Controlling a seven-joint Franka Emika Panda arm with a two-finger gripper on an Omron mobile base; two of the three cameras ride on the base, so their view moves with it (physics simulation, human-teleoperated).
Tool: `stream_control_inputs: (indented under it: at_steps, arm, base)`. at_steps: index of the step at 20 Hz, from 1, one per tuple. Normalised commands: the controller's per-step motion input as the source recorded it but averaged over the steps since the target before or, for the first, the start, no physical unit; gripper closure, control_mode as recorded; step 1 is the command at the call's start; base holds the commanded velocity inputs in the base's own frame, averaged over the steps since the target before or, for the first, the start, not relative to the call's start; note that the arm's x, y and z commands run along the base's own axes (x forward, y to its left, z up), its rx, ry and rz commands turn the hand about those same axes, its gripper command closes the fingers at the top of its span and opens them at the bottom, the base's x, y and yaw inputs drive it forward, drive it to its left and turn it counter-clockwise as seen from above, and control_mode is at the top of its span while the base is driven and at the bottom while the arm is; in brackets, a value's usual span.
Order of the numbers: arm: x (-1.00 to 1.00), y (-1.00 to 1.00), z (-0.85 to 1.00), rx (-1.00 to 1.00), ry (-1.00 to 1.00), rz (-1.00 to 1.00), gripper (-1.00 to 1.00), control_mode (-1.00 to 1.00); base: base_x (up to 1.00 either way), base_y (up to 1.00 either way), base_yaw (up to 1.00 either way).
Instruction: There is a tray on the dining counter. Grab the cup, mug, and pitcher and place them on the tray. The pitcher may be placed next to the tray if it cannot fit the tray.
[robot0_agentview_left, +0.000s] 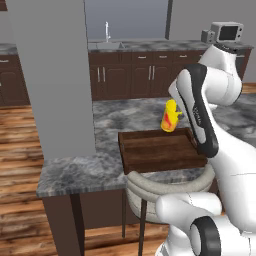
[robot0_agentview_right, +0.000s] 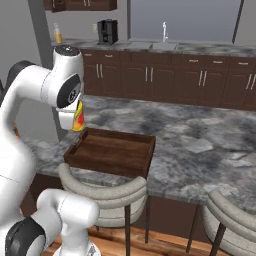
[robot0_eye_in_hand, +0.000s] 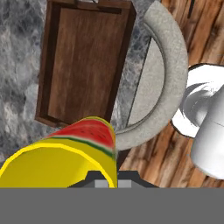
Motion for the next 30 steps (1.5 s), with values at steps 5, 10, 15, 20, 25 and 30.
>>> stream_control_inputs:
  at_steps: [5,10,15,20,25,30]
  arm:
    - [0.46,0.02,-0.33,0.00,0.04,0.00,1.00,-1.00]
    - [0.29,0.00,-0.28,0.00,0.08,0.00,1.00,-1.00]
    - [0.37,0.04,-0.26,0.00,0.10,0.00,1.00,-1.00]
    - [0.35,0.08,-0.24,0.00,0.09,0.00,1.00,-1.00]
    - [0.39,0.02,-0.29,0.00,0.11,0.00,1.00,-1.00]
    - [0.45,0.06,-0.32,0.00,0.14,0.00,1.00,-1.00]
  base:
    - [0.00,0.00,0.00]
    - [0.00,0.00,0.00]
    - [0.00,0.00,0.00]
    - [0.00,0.00,0.00]
    - [0.00,0.00,0.00]
    - [0.00,0.00,0.00]
